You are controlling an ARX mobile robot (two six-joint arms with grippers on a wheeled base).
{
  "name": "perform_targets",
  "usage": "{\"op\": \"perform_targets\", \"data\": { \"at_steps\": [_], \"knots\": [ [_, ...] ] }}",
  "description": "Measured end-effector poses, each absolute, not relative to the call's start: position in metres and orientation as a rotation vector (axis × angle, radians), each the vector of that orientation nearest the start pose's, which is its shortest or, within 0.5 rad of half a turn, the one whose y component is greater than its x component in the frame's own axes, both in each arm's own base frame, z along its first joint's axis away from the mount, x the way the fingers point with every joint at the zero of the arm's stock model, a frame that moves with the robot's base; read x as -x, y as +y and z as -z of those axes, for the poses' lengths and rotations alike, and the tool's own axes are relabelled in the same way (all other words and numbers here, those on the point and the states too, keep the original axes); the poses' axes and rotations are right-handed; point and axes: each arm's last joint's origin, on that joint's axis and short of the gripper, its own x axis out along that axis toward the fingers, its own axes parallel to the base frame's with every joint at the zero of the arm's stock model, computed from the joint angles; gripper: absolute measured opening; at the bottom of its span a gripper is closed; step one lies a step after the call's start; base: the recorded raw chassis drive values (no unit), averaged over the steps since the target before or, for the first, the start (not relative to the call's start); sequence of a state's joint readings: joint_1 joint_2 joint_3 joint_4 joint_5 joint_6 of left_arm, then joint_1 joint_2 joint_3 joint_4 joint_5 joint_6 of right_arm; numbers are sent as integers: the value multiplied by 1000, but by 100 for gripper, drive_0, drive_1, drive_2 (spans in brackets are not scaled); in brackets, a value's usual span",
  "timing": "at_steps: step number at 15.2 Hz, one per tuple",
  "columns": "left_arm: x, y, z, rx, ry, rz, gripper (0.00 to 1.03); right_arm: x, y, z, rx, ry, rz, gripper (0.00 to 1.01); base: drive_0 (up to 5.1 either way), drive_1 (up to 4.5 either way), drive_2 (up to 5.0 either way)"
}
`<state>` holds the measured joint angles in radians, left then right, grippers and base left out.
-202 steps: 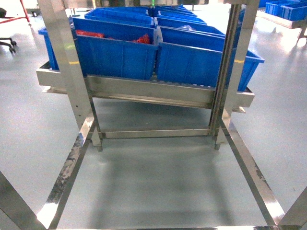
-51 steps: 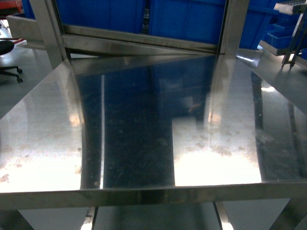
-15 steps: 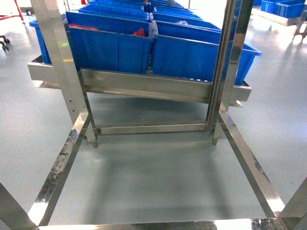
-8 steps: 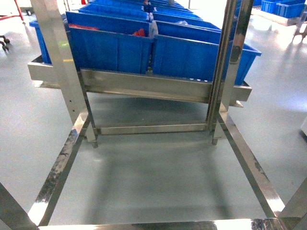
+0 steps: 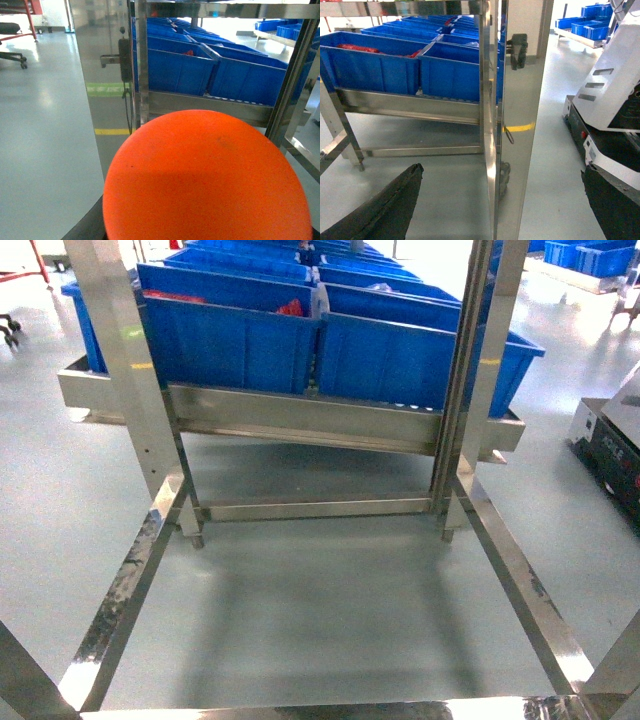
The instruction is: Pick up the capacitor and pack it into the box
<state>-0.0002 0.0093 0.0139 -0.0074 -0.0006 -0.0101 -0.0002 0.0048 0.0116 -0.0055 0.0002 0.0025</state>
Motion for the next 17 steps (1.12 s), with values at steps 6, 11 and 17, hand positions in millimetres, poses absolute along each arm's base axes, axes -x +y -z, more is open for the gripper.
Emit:
{"op": "perform_targets", "data": {
  "at_steps": [6, 11, 17],
  "knots": [
    [-97, 0, -167, 10, 3, 0, 44, -97, 0, -167, -2, -1, 0, 98, 0, 0, 0],
    [-97, 0, -167, 10, 3, 0, 44, -97, 0, -167, -2, -1, 0, 98, 0, 0, 0],
    [-97, 0, -167, 10, -1, 1, 44, -97, 0, -166, -2, -1, 1, 98, -320, 157, 188]
  ]
}}
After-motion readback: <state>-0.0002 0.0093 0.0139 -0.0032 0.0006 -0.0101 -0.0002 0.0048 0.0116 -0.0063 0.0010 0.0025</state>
